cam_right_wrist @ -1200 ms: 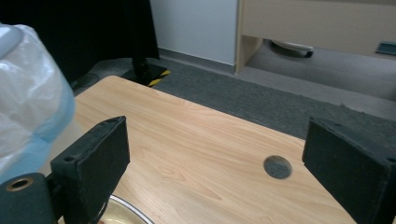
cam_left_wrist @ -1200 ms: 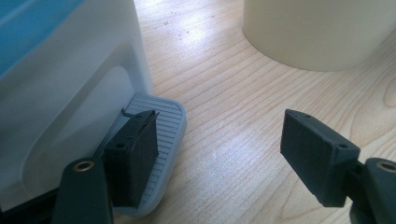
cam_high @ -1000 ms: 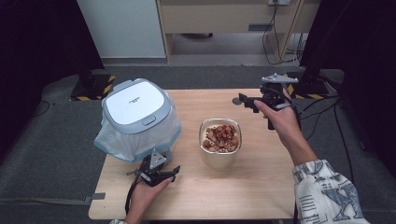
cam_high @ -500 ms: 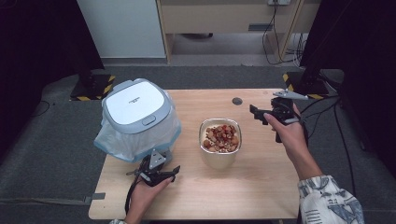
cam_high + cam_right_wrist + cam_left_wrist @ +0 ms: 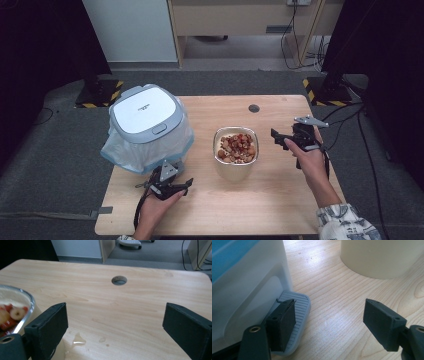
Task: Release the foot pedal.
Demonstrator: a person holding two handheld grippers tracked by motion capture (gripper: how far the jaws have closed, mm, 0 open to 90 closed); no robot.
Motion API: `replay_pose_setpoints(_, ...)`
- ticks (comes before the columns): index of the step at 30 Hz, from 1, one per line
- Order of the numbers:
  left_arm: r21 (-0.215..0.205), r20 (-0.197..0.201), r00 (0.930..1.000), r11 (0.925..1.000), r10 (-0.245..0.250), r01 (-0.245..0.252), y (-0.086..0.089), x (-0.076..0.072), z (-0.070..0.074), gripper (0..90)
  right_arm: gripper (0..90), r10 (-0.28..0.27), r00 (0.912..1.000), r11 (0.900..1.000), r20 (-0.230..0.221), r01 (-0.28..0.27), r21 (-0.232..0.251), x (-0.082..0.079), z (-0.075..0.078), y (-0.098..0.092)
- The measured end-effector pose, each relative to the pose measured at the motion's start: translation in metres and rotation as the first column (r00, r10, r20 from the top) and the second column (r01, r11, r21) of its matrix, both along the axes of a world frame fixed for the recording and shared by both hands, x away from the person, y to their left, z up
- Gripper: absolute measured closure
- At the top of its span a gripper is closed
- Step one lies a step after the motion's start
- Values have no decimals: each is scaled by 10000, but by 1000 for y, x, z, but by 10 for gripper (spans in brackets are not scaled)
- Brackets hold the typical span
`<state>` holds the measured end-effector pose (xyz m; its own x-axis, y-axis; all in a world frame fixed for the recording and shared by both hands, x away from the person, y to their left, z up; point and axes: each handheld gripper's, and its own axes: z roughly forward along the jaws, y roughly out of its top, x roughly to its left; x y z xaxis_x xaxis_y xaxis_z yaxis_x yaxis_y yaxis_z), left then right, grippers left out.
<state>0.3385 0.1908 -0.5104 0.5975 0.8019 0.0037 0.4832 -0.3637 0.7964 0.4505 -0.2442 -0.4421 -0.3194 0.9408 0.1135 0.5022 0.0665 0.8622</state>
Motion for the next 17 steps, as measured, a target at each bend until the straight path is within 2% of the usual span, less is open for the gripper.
replay_pose_setpoints(10, -67, -15, 10000, 10000, -40, 40, 0, 0, 1, 247, 77, -273, 9961, 9996, -838, 263, -138, -11, -44, -2)
replay_pose_setpoints(17, -105, 5, 10000, 9999, -70, 70, 0, -1, 1, 246, 70, -412, 9905, 9991, -1311, 399, -127, -14, -61, -3)
